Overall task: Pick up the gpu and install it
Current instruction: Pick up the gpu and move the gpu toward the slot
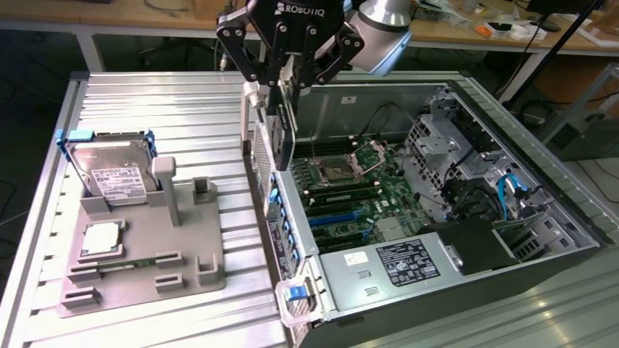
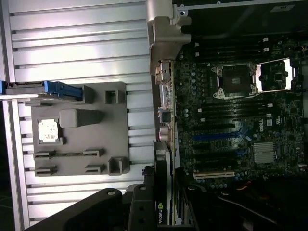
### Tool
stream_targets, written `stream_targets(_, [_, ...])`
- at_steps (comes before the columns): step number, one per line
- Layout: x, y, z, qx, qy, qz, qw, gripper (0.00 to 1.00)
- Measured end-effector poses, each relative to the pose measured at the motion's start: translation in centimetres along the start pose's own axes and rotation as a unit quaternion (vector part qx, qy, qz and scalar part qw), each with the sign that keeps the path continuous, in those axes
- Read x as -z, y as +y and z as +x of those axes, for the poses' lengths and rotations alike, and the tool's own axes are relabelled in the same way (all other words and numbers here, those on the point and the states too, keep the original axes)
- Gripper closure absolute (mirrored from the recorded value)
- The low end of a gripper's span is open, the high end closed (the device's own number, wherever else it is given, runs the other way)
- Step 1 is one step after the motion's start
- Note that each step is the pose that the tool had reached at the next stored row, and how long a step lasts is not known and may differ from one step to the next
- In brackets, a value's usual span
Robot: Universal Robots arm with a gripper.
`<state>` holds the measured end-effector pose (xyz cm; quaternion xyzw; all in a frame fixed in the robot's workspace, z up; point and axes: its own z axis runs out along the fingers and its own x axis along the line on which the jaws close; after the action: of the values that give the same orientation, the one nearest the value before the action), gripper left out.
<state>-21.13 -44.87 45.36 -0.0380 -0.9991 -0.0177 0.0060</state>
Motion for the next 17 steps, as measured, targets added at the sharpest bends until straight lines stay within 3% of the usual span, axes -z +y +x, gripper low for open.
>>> stream_targets(9, [0.00, 0.03, -0.2, 0.000, 0.0000, 0.0000, 1.0000, 0.73])
stream_targets(17, [0.02, 0.13, -1.7, 0.002, 0.0001, 0.0000, 1.0000, 0.73])
